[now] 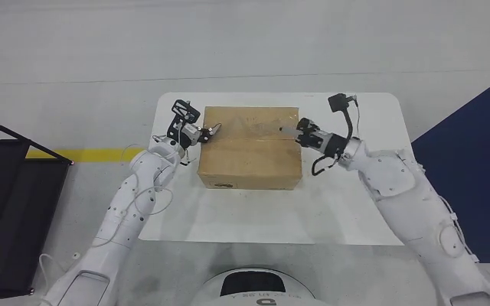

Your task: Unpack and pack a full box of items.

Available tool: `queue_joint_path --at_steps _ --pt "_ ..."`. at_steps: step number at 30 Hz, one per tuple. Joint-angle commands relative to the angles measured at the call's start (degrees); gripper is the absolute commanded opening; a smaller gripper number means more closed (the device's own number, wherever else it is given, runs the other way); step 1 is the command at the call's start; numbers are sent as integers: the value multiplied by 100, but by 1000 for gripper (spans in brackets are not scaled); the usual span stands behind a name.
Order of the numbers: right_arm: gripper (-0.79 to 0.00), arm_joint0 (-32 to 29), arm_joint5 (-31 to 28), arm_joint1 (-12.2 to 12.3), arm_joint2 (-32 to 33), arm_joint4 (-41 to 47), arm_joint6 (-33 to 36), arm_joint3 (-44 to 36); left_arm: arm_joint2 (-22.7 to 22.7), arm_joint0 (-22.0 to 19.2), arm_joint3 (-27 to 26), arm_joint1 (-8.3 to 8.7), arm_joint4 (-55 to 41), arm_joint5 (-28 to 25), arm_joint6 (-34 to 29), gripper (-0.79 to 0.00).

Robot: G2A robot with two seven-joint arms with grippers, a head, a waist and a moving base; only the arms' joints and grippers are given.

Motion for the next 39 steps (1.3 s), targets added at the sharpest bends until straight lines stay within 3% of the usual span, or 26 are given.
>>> queue_joint_path --at_steps 1,10,14,17,22,25,31,35,39 --pt "0 -215 1312 -33 -203 -1336 -715 -476 0 0 0 0 0 0 0 0" --pt "0 -248 1668 -33 -246 -1748 -765 -440 0 0 0 0 0 0 0 0" --pt "0 -149 2603 -99 -1156 -4160 -476 -945 0 0 0 0 0 0 0 0" --pt "0 -6 2970 -211 -1711 -5016 -187 -1070 0 0 0 0 0 0 0 0" --pt "0 465 3607 -492 -2558 -6229 348 -904 0 0 0 0 0 0 0 0" --pt "0 817 3687 -699 -3015 -6700 825 -741 0 0 0 0 0 0 0 0" --pt "0 1685 3335 -1167 -3532 -6562 1595 -55 0 0 0 0 0 0 0 0" --pt "0 2094 3546 -1494 -3769 -6531 1703 474 0 0 0 0 0 0 0 0" --pt "0 2310 4136 -1787 -3961 -6852 1738 953 0 0 0 0 0 0 0 0"
